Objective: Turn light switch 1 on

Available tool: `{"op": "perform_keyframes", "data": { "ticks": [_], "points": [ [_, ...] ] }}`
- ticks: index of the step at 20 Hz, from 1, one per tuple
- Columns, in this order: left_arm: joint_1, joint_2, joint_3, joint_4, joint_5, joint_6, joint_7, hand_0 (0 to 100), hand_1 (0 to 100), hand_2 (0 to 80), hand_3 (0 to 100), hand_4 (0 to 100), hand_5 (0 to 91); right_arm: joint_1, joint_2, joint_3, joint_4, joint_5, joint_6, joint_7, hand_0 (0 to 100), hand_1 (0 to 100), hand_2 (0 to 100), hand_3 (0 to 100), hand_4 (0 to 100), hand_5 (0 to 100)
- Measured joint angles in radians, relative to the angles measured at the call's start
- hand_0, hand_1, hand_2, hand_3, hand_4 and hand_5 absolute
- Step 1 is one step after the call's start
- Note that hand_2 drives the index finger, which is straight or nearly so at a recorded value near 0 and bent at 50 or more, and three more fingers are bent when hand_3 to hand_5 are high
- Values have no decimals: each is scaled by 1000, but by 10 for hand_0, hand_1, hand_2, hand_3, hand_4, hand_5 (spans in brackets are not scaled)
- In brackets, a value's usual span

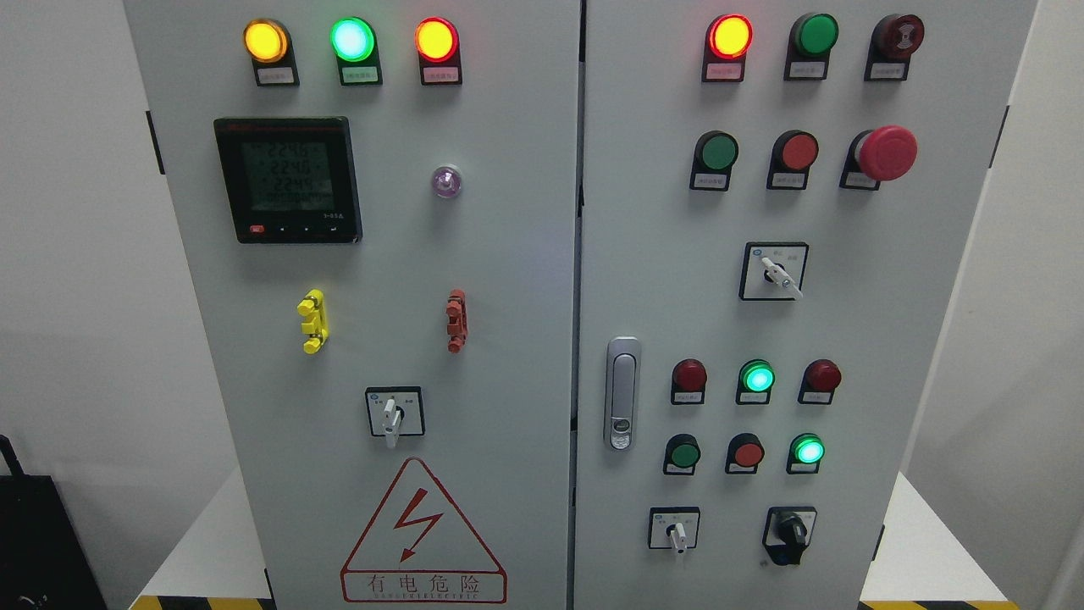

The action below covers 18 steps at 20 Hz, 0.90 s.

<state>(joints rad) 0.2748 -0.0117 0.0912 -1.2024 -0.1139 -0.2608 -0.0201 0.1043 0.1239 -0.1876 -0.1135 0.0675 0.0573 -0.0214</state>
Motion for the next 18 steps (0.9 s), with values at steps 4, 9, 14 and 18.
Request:
{"op": "perform_keyframes", "data": {
  "ticks": [4, 9, 14, 18],
  "points": [
    [-4, 4, -3, -136, 1, -23, -27, 274, 337, 372, 608, 710, 424, 0, 0, 0, 0, 0, 0, 0, 0, 0, 0, 0, 0, 0],
    [-5, 7, -18, -289, 1, -39, -38, 217, 407, 405, 613, 714, 525, 0, 0, 0, 0, 0, 0, 0, 0, 0, 0, 0, 0, 0],
    [-12, -2, -44, -408, 2, -47, -19, 179, 438, 412, 607, 711, 552, 0, 0, 0, 0, 0, 0, 0, 0, 0, 0, 0, 0, 0],
    [-42, -16, -59, -480, 0, -42, 9, 155, 446, 413, 610, 719, 566, 0, 0, 0, 0, 0, 0, 0, 0, 0, 0, 0, 0, 0]
  ]
}}
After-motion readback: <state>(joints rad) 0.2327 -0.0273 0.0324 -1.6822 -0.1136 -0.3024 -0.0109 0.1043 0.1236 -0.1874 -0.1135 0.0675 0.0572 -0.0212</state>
